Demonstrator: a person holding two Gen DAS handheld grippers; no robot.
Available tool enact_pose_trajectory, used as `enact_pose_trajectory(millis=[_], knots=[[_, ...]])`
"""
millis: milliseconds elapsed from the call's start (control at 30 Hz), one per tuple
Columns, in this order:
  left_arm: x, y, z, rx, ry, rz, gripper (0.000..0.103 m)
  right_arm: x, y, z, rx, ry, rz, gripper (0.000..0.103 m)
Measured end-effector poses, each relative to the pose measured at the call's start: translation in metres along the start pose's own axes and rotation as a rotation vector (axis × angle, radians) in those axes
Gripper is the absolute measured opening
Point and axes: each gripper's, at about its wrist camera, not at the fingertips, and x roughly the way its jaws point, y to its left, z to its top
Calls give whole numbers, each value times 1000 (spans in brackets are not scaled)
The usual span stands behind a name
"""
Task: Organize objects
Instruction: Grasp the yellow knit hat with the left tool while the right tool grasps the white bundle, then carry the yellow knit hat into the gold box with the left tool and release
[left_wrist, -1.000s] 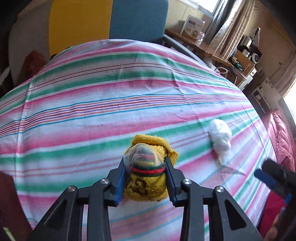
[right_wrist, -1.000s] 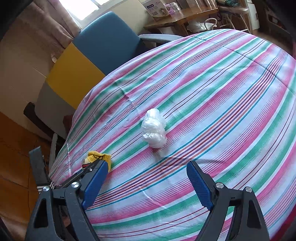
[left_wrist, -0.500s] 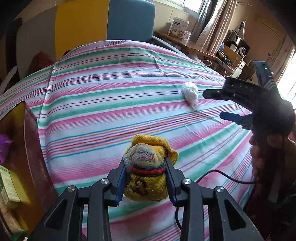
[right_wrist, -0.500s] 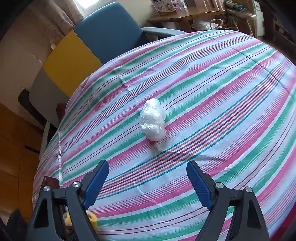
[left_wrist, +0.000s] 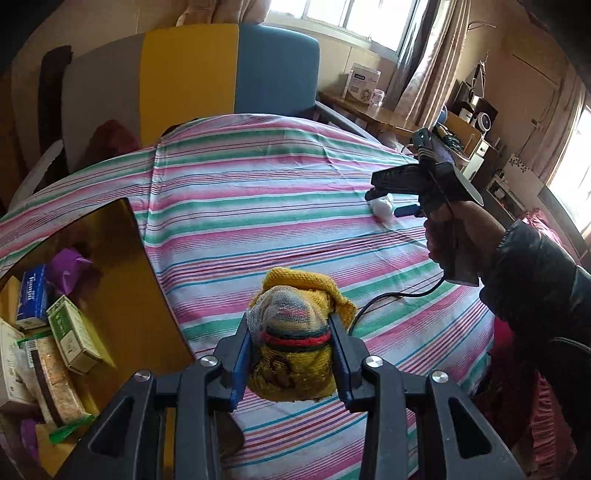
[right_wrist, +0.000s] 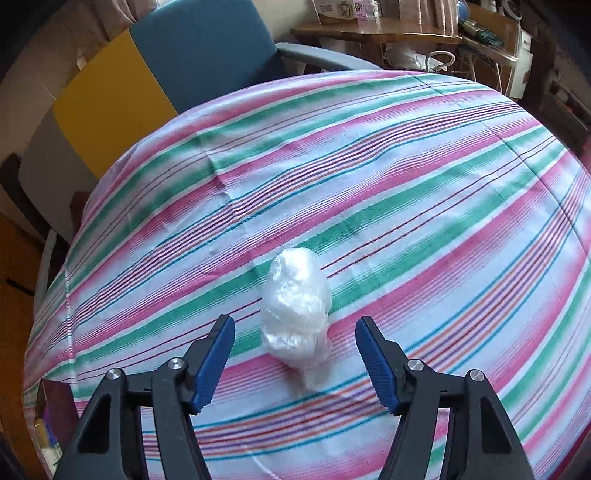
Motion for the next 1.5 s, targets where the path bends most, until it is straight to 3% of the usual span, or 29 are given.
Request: enact_pose_trajectory(millis=[67, 100, 433, 633, 767, 1267, 1367, 1500], knots=[[-6, 8, -2, -21, -11, 18, 38, 6, 5, 0, -47, -5, -42, 39], [-8, 12, -3, -29, -16, 27, 38, 4, 8, -1, -70, -9, -22, 34], [-16, 30, -10, -87, -34, 63, 38, -14, 50, -69, -304, 86, 113, 35], [-27, 30, -14, -89, -53, 62, 38, -19, 78, -112, -458, 86, 83, 35], [-36, 32, -17, -96, -71, 63, 38, -17, 84, -121, -504, 67, 48, 35], [-60, 58, -36, -157, -93, 84, 38, -17, 86, -126, -524, 50, 74, 36], [-80, 85, -41, -225, -128, 112, 38, -17, 89, -129, -547, 38, 58, 36], [-107, 143, -59, -394, -160, 153, 38, -12, 96, -129, -565, 35, 44, 36]])
